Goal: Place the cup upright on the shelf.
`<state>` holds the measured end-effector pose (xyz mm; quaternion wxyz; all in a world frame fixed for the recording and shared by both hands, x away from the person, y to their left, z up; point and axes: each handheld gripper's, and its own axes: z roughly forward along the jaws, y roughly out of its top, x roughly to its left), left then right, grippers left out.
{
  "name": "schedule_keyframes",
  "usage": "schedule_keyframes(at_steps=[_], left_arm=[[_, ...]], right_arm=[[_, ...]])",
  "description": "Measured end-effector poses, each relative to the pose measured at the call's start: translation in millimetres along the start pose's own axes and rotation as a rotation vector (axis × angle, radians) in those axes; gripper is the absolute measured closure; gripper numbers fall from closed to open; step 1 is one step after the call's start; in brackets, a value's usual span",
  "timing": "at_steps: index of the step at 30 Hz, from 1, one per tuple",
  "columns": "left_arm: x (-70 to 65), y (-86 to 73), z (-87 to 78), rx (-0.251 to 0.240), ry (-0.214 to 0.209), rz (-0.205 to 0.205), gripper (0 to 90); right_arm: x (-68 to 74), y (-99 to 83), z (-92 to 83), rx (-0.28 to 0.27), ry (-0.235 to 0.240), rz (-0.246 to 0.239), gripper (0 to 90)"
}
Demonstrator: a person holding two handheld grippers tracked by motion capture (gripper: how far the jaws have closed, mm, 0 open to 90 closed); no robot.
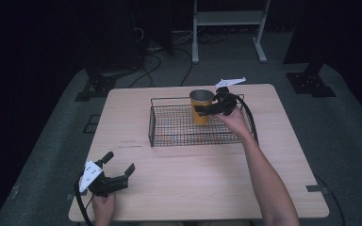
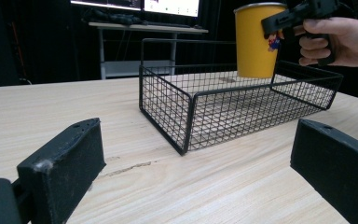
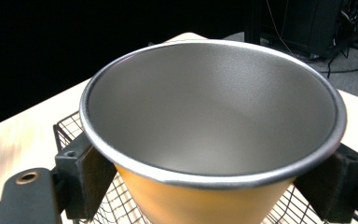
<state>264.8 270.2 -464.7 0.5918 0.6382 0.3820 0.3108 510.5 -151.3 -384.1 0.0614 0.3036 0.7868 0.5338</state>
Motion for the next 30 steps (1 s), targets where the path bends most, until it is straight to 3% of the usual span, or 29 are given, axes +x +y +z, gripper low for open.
schedule_keyframes(at_steps=[12, 19, 30], left_arm=[[-0.1, 0.0, 0.0, -0.001, 0.000, -0.002, 1.7], [-0.1, 0.0, -0.1, -0.001, 0.000, -0.001, 1.6], [0.0, 0.0, -0.2, -0.001, 0.001, -0.001, 1.6]], right_arm=[[-5.7, -8.4, 11.2, 0.052, -0.027, 0.000, 14.3], [-7.0, -13.4, 18.4, 0.103, -0.058, -0.025, 14.3], [-6.1, -15.2, 24.5, 0.132, -0.076, -0.050, 14.1]])
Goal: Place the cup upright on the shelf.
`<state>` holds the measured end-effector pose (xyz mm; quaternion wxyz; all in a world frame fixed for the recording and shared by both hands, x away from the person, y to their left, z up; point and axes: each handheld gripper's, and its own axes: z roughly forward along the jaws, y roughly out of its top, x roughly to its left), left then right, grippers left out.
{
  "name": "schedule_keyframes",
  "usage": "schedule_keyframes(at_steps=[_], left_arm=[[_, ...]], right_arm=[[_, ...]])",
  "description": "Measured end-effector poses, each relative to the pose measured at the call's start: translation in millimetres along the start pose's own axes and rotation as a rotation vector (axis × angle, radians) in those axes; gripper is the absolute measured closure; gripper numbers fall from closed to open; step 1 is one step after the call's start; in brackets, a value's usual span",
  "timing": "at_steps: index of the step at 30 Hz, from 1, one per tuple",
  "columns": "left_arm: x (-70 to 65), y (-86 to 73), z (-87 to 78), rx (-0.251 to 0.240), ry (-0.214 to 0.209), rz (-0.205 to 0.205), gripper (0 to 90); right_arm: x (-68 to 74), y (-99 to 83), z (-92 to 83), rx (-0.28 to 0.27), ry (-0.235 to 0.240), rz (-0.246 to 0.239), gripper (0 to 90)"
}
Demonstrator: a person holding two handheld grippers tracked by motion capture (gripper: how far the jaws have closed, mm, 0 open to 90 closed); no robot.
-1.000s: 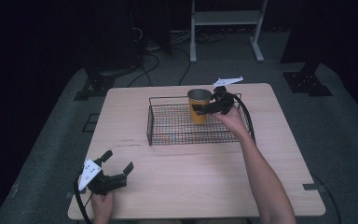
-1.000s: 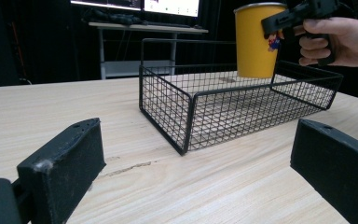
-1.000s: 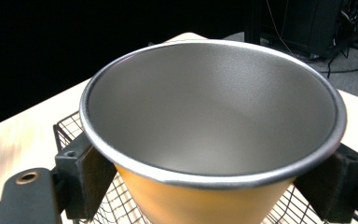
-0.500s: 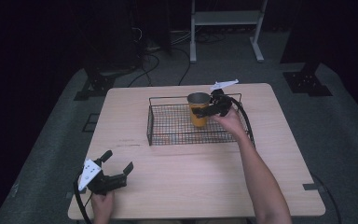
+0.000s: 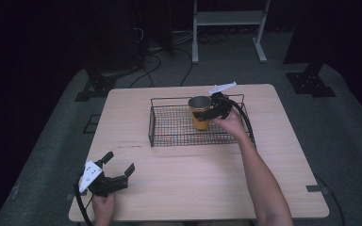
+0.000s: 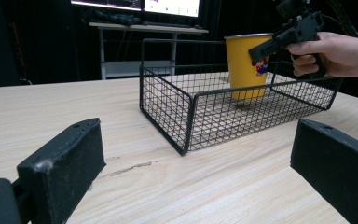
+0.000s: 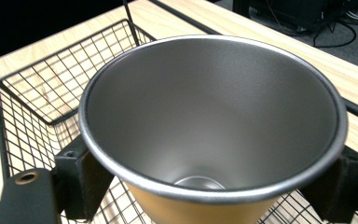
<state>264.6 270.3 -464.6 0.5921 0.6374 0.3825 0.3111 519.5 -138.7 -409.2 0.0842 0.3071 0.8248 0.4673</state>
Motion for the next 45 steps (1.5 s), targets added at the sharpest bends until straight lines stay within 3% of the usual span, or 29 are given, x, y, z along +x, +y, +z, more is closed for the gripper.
schedule_keyframes(at_steps=[11, 15, 20, 45], left_arm=[[0.1, 0.0, -0.1, 0.000, 0.000, 0.000, 1.6], [0.0, 0.1, 0.0, 0.000, 0.000, 0.001, 1.7], [0.1, 0.1, -0.2, -0.001, 0.001, 0.001, 1.7], [-0.3, 0.2, 0.1, 0.000, 0.002, 0.002, 1.7]], right_arm=[[3.6, -0.5, 9.2, 0.097, -0.006, -0.046, 13.9], [4.0, 0.1, 9.4, 0.096, -0.008, -0.051, 13.8], [5.1, -1.1, 7.8, 0.138, -0.027, -0.084, 13.7], [9.9, -0.9, -7.5, 0.146, -0.041, -0.117, 12.7]])
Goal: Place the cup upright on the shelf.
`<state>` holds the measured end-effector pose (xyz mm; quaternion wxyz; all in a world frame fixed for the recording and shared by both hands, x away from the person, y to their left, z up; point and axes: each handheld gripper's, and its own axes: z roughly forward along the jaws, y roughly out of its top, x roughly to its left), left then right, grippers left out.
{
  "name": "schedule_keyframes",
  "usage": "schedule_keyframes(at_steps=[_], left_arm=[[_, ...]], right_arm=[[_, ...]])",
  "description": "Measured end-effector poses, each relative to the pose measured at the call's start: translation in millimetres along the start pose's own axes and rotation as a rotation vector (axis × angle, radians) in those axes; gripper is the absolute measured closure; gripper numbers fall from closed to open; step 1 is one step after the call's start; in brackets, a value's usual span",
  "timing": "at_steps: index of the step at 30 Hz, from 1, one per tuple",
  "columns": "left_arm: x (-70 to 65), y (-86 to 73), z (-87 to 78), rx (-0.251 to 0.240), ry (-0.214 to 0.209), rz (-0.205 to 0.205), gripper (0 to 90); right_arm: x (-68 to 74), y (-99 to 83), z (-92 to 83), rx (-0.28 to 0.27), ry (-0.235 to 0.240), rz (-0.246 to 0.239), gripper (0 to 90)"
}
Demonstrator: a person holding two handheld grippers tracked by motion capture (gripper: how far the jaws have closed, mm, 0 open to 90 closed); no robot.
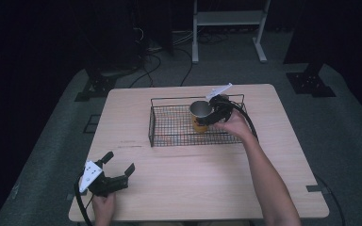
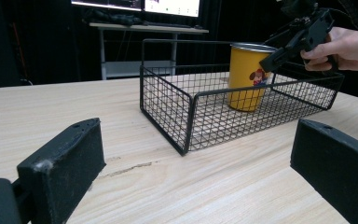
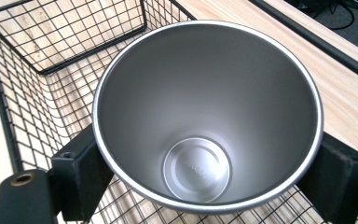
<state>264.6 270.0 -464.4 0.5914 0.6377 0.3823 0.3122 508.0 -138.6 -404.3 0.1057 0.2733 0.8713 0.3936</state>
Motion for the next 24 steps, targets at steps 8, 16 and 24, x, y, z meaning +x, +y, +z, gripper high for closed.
schedule_keyframes(at_steps=[8, 16, 24], left_arm=[[0.0, 0.0, 0.0, 0.000, 0.000, 0.002, 1.7], [0.1, 0.0, 0.0, 0.000, 0.001, 0.000, 1.7], [0.1, 0.0, 0.0, -0.001, 0.002, -0.001, 1.7]], right_arm=[[0.0, -3.1, -8.2, -0.016, 0.006, -0.002, 12.7], [-3.8, -7.1, -12.3, 0.007, 0.002, 0.015, 12.8], [-4.1, -8.4, -19.1, 0.005, 0.007, 0.008, 12.8]])
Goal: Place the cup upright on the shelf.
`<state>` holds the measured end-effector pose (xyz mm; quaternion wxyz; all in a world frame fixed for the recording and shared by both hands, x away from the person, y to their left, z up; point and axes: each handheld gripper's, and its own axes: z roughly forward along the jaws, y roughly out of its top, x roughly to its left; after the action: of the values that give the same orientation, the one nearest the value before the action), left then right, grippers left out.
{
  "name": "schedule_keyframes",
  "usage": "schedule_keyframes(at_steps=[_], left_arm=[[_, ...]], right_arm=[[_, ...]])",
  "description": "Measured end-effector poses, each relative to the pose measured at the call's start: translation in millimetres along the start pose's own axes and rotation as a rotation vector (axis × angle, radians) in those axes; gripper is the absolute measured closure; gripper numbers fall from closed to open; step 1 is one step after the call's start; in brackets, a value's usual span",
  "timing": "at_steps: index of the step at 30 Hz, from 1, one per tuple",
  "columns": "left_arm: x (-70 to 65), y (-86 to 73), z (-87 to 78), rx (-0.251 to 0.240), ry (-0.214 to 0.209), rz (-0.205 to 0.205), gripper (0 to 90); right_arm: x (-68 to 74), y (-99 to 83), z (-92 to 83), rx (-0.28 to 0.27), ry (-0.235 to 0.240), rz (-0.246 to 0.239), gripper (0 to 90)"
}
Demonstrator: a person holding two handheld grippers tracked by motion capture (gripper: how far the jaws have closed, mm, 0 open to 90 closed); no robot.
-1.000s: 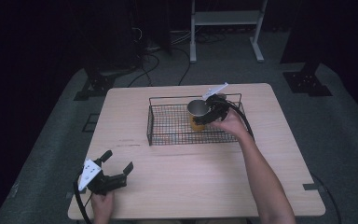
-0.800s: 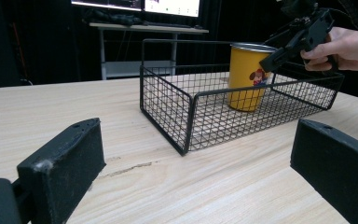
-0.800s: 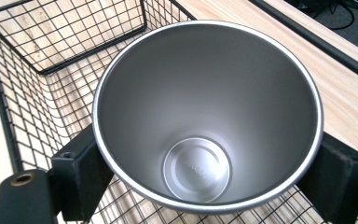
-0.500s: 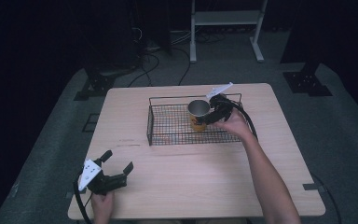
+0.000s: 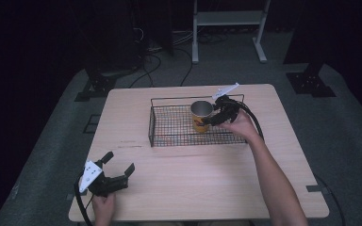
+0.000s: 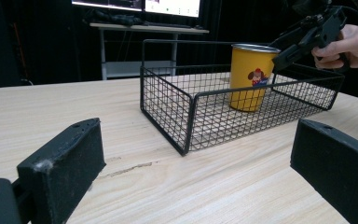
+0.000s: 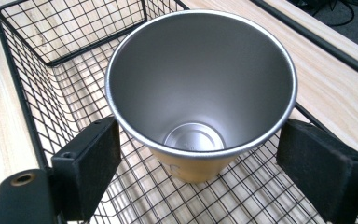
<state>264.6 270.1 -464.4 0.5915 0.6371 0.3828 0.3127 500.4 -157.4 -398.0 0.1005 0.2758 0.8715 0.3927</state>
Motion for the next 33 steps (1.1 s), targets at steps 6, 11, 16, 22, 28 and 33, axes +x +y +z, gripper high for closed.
schedule_keyframes(at_steps=[6, 11, 16, 22, 28, 33], left_arm=[[0.1, 0.1, 0.1, 0.001, 0.001, 0.000, 1.7], [0.4, 0.1, 0.3, 0.001, 0.005, -0.002, 1.7], [0.9, 0.0, 0.5, 0.001, 0.008, -0.003, 1.6], [0.0, 0.2, 1.0, 0.003, 0.008, 0.001, 1.7], [-0.6, 0.1, 1.3, 0.005, 0.003, 0.006, 1.7], [0.0, 0.5, 0.7, -0.003, -0.002, 0.002, 1.7]], right_arm=[[-1.1, -5.8, -14.1, -0.034, -0.010, 0.003, 13.0], [-4.4, -15.3, -27.5, -0.086, 0.013, 0.036, 13.0], [-1.7, -23.9, -40.3, -0.123, 0.007, 0.032, 13.2], [1.3, -32.4, -52.9, -0.161, 0.020, 0.037, 13.5], [11.4, -41.9, -65.1, -0.200, 0.030, 0.032, 13.5], [14.2, -45.4, -69.8, -0.198, 0.034, 0.035, 13.5]])
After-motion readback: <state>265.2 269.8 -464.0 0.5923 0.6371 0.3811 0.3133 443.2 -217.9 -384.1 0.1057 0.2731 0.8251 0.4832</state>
